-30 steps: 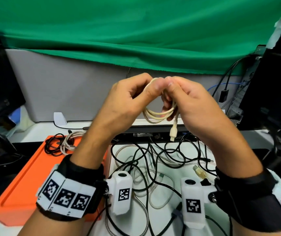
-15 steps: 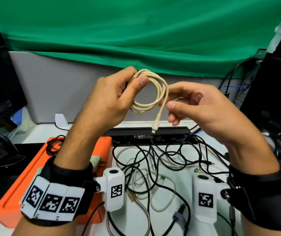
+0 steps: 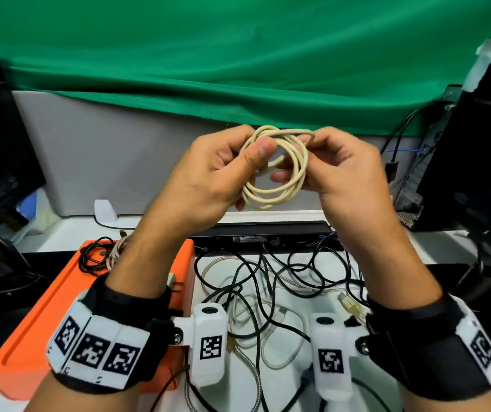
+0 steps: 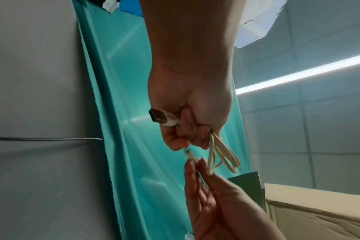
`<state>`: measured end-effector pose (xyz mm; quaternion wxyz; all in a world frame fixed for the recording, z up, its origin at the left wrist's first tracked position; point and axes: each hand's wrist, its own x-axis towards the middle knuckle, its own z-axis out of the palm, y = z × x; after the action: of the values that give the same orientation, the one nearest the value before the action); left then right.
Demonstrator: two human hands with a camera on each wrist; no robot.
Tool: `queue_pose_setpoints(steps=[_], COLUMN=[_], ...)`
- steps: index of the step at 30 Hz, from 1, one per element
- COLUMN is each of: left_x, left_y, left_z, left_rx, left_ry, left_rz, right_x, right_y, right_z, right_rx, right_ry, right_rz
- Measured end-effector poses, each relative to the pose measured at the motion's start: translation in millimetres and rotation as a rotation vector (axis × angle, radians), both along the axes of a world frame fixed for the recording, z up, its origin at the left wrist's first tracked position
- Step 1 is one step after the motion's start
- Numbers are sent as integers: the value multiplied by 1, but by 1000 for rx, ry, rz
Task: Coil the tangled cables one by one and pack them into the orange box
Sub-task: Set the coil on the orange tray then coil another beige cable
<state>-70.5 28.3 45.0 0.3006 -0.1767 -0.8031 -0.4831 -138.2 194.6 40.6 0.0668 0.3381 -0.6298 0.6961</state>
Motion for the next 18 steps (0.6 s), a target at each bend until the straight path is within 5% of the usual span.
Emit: queue_pose_setpoints(steps=[4,8,12,18], left_x=[-2,-3,-5,-10], left_y=[-4,-8,4,10], left_z=[1,0,-4,-11], left_rx=[2,31,-53,-117], left_ry=[94,118,244,269], left_rz=[107,160,409,547], right_x=[-1,2,7,9], right_y=[-3,-1,-6,-12], right_z=[0,2,1,-8], right_rx=[-93,-87,-119,163], right_ry=[-352,-419,-550,-242], right_rz=[275,419,564,334])
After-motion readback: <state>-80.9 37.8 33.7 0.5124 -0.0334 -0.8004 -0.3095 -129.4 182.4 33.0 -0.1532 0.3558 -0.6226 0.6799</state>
